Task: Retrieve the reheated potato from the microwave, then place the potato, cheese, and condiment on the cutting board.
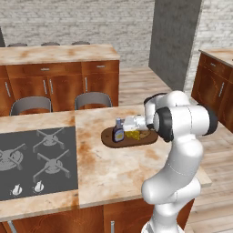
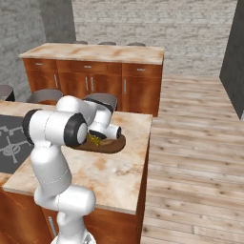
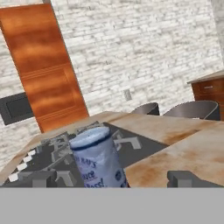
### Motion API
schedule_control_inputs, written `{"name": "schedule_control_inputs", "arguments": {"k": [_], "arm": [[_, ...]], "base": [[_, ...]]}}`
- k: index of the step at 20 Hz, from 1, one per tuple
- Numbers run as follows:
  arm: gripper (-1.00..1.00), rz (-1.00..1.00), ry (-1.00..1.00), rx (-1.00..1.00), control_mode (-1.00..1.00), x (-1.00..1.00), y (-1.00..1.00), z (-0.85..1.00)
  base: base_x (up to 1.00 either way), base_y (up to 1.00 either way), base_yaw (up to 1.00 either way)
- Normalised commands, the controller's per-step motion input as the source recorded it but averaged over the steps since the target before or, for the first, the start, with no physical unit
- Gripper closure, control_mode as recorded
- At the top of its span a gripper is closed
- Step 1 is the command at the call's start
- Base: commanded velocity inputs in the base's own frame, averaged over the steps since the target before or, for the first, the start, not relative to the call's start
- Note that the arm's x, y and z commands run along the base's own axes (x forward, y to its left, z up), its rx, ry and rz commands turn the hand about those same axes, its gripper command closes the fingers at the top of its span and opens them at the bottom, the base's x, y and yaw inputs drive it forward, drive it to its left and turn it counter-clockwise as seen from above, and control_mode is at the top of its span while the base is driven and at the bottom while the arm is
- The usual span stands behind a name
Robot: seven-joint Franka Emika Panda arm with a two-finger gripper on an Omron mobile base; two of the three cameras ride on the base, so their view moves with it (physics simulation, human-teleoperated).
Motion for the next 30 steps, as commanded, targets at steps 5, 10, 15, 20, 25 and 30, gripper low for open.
{"name": "schedule_control_inputs", "arguments": {"k": [5,10,15,20,25,30], "arm": [[-1.00,-0.06,0.00,0.00,-1.00,-0.07,-0.29,0.18],[-1.00,-0.01,0.00,0.00,-1.00,-0.25,-0.31,0.25],[-1.00,-0.04,0.20,-0.08,-1.00,-0.35,-0.20,0.52],[-1.00,-0.09,0.25,-0.07,-1.00,-0.46,-0.25,0.49],[-1.00,-0.11,0.00,-0.18,-1.00,-0.78,-0.22,0.17],[-1.00,-0.12,-0.01,-0.23,-1.00,-0.79,-0.16,0.10]], "base": [[0.00,0.00,0.00],[0.00,0.00,0.00],[0.00,0.00,0.00],[0.00,0.00,0.00],[0.00,0.00,0.00],[0.00,0.00,0.00]]}}
